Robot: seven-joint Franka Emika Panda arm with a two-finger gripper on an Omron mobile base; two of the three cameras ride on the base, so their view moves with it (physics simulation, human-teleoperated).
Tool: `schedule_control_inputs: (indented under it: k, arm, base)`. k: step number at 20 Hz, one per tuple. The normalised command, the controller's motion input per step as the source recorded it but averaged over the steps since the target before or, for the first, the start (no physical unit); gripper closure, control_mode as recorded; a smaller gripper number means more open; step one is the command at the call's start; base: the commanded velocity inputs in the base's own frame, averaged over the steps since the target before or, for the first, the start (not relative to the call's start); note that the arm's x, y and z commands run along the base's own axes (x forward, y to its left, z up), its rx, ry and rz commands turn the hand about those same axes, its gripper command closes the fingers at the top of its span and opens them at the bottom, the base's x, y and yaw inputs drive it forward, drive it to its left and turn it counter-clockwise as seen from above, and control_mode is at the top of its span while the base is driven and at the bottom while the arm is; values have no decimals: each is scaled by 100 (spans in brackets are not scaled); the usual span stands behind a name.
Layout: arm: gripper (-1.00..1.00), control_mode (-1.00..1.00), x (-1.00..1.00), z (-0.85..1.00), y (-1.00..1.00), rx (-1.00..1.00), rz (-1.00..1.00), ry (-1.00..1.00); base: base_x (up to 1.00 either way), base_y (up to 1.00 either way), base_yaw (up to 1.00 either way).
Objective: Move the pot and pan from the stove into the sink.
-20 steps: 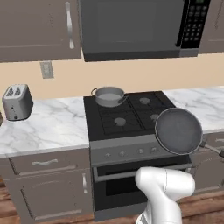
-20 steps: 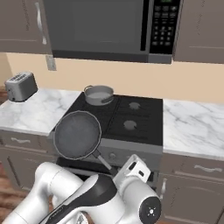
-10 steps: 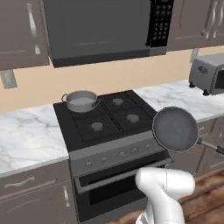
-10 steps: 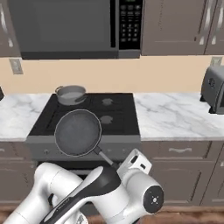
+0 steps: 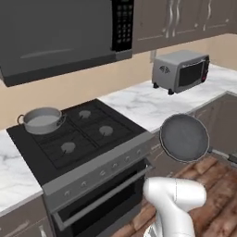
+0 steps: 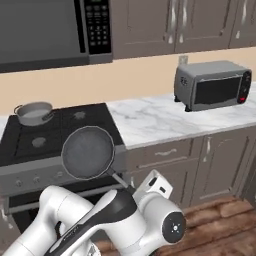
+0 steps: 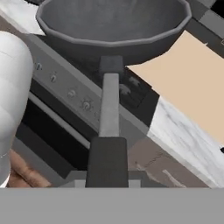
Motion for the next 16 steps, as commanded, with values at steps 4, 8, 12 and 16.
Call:
schedule_control_inputs:
  k: [4, 8, 12, 16]
  arm:
    - [100, 100, 0, 0, 0, 0, 0, 0]
    - [100, 100, 0, 0, 0, 0, 0, 0]
    - [100, 100, 0, 0, 0, 0, 0, 0]
    - [100, 100, 0, 0, 0, 0, 0, 0]
  base:
    - [0, -10, -50]
    - [0, -10, -50]
    - [0, -10, -50]
    - [0, -14, -49]
